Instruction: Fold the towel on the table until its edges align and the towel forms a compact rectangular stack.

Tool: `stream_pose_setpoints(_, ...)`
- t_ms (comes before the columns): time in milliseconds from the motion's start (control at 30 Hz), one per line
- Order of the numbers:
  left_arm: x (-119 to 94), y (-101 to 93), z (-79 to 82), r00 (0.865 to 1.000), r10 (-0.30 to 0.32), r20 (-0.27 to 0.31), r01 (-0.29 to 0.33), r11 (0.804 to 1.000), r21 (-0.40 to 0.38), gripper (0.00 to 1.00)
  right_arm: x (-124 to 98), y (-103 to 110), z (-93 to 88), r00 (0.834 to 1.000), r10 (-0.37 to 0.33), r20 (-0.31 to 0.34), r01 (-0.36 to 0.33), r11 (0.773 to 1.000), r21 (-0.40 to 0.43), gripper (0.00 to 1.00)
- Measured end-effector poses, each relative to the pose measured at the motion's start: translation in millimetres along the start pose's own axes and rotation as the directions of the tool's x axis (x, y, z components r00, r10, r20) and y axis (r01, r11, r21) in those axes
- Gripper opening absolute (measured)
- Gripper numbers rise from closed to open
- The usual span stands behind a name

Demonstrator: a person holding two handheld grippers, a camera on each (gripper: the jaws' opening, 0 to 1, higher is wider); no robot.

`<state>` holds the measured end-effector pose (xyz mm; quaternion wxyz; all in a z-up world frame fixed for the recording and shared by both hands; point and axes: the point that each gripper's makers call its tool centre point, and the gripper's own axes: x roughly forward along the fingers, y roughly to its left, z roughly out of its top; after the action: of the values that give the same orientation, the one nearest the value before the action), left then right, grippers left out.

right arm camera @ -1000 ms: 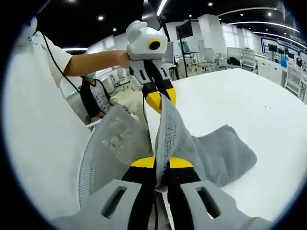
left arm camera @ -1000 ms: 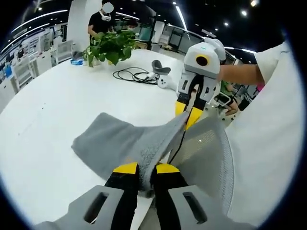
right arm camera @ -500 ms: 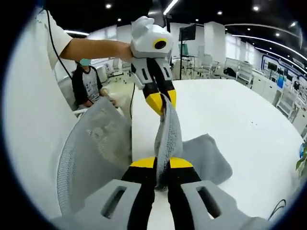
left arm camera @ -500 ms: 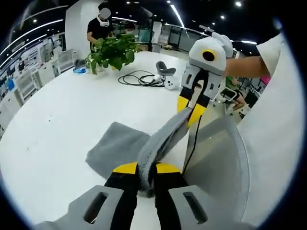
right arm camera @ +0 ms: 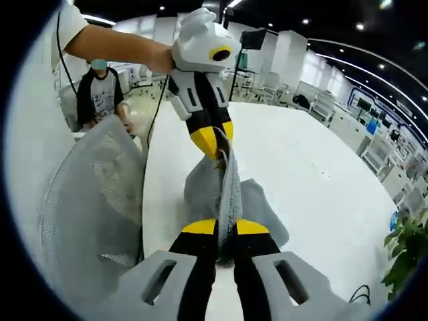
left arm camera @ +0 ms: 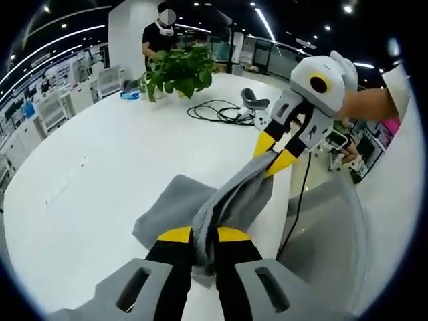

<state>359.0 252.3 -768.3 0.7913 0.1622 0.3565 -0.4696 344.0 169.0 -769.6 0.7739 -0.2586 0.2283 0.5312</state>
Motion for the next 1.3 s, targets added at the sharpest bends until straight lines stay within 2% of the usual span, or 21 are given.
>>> stream_pose_setpoints(267,11.6,14.4,-0.7,1.000,0.029,0.009,-0.028,0.999,-0.026,0.11,12.7,-23.2,-5.3,0.996,-0.079,-0.030,0.079,0.997,-0.011,0.06)
stream_pose_setpoints(467,21.9,25.4,-5.1,0.999,0.052,0.012,-0.051,0.998,-0.047,0.12,24.7,-34.7,-11.1,0.994,-0.102,-0.045,0.100,0.993,-0.056,0.06)
stream_pose_setpoints(733,34.3,38.5,-18.3,0.995,0.100,0.002,-0.099,0.989,-0.105,0.12,44.6,-46.5,-17.8,0.991,-0.115,-0.061,0.107,0.986,-0.130,0.07)
stream_pose_setpoints(1067,47.4,54.9,-30.3,0.988,0.156,-0.019,-0.157,0.978,-0.136,0.12,67.0,-59.4,-24.8,0.990,-0.120,-0.075,0.109,0.985,-0.133,0.07)
stream_pose_setpoints(1300,57.4,62.6,-36.7,0.985,0.168,-0.031,-0.171,0.973,-0.157,0.12,78.5,-66.8,-32.0,0.988,-0.116,-0.099,0.106,0.989,-0.107,0.08)
